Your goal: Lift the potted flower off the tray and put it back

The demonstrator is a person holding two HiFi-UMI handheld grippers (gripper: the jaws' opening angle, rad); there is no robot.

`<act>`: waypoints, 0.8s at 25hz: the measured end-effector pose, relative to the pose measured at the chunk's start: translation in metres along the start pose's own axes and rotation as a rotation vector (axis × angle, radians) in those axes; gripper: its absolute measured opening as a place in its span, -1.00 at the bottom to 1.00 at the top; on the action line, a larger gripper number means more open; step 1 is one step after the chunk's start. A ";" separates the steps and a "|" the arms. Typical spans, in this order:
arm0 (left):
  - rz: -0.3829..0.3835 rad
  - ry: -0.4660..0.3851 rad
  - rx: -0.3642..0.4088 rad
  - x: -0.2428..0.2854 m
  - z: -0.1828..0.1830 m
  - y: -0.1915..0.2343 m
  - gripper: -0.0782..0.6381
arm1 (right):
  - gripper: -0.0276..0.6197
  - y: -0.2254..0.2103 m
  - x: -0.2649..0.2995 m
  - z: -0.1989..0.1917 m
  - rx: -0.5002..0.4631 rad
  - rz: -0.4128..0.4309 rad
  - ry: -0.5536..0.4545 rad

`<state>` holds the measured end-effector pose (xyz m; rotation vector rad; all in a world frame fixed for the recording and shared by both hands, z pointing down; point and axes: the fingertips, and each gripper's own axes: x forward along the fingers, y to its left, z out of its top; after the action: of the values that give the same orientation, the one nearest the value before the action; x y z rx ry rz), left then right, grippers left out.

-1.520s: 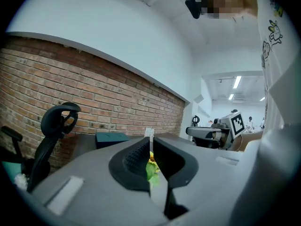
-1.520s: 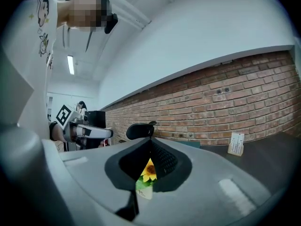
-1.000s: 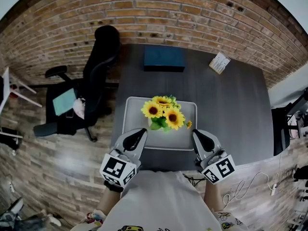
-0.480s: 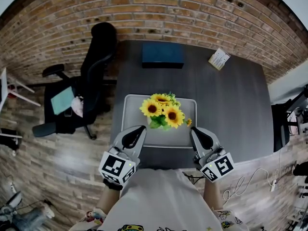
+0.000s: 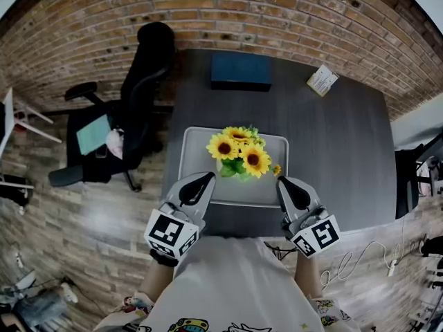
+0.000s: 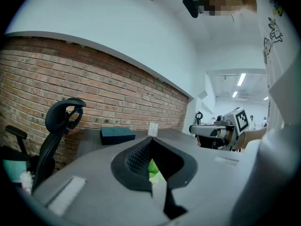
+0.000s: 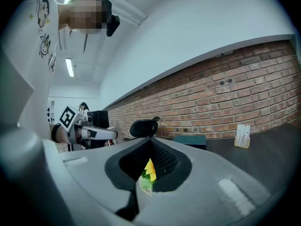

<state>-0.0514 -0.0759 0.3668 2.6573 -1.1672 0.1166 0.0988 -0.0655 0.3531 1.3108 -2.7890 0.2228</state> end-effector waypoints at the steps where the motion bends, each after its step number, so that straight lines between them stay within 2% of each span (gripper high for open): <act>1: 0.001 0.001 0.000 0.000 -0.001 0.000 -0.75 | -0.91 0.000 0.000 -0.001 0.000 0.001 0.002; 20: 0.010 0.004 0.000 -0.001 -0.002 0.000 -0.75 | -0.91 0.005 0.001 -0.005 -0.043 -0.009 0.034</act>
<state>-0.0520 -0.0742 0.3687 2.6503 -1.1800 0.1237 0.0945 -0.0620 0.3579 1.2967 -2.7436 0.1813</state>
